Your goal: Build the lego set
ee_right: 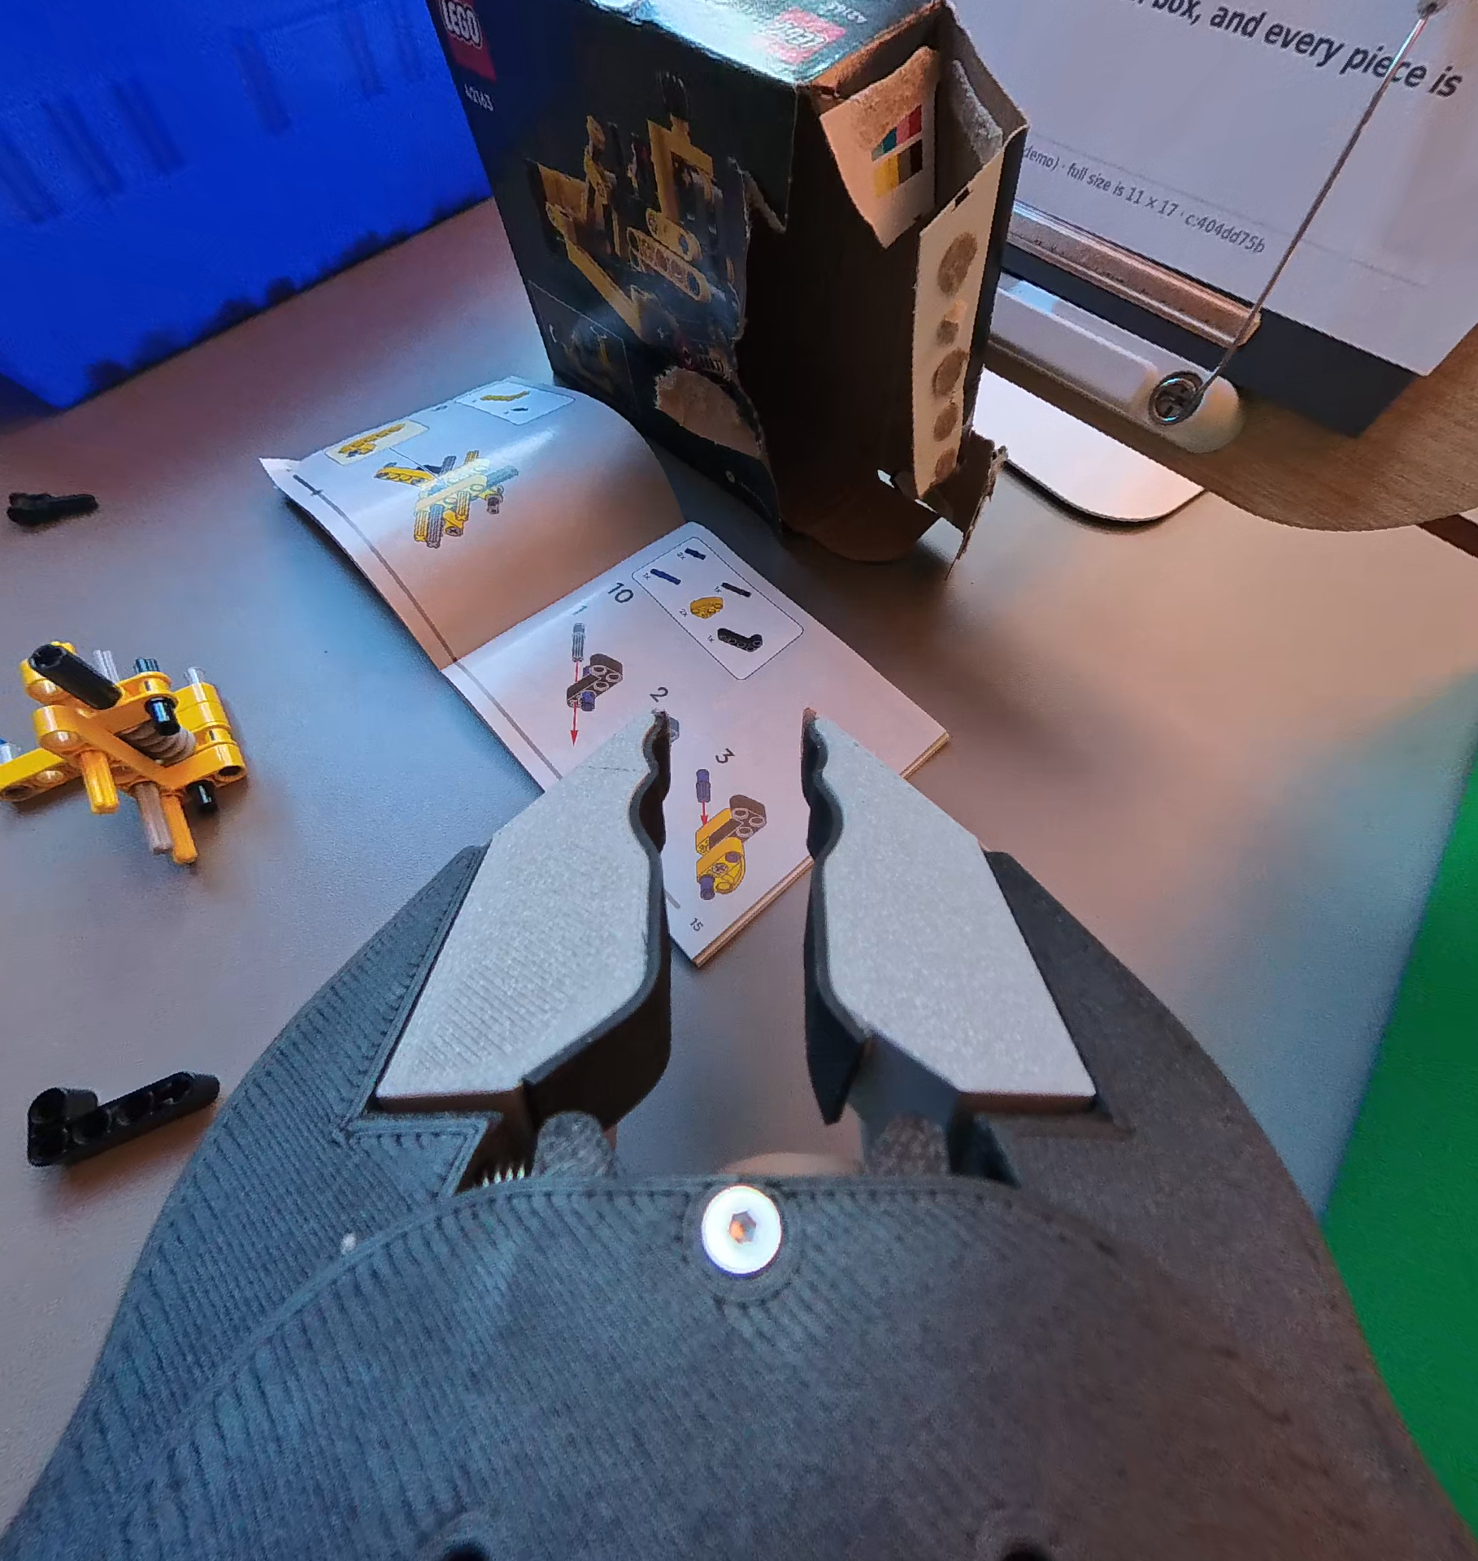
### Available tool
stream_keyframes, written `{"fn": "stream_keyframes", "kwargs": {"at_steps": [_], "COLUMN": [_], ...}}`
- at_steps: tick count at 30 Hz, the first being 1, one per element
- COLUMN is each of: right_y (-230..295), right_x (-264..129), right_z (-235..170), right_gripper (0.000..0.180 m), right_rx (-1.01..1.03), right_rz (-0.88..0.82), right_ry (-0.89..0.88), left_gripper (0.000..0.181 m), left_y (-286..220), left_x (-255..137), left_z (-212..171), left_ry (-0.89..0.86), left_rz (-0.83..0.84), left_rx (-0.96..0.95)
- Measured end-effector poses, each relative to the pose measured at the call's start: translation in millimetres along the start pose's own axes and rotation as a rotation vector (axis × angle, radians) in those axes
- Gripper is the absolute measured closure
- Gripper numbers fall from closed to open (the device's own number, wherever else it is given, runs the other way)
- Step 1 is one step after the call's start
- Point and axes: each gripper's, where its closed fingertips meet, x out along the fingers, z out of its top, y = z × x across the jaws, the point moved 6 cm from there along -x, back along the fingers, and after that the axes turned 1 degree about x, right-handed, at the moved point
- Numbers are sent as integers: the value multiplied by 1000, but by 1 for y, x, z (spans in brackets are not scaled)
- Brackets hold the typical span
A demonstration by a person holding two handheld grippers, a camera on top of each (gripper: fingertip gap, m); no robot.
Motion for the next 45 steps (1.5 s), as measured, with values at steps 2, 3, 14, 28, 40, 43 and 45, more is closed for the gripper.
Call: {"fn": "stream_keyframes", "kwargs": {"at_steps": [2,3,14,28,40,43,45], "right_y": [0,0,1,9,11,13,14], "right_x": [0,0,-1,-5,-14,-16,-18], "right_z": [0,0,0,-1,0,0,-1], "right_gripper": [152,152,152,153,153,153,154], "right_rx": [-1,-1,-9,-23,-16,-27,-32], "right_rz": [0,-1,-1,26,25,17,13], "right_ry": [0,0,-6,-14,-62,-65,-67], "left_gripper": [181,181,181,181,159,159,159], "left_y": [0,0,1,1,-22,-27,-31], "left_x": [0,0,3,7,-31,-38,-41], "left_z": [0,0,-1,-3,-11,-15,-17], "left_ry": [2,2,26,96,92,95,101], "left_rz": [1,2,0,-4,-29,-22,-30], "left_rx": [0,1,-13,-41,-15,-5,-15]}}
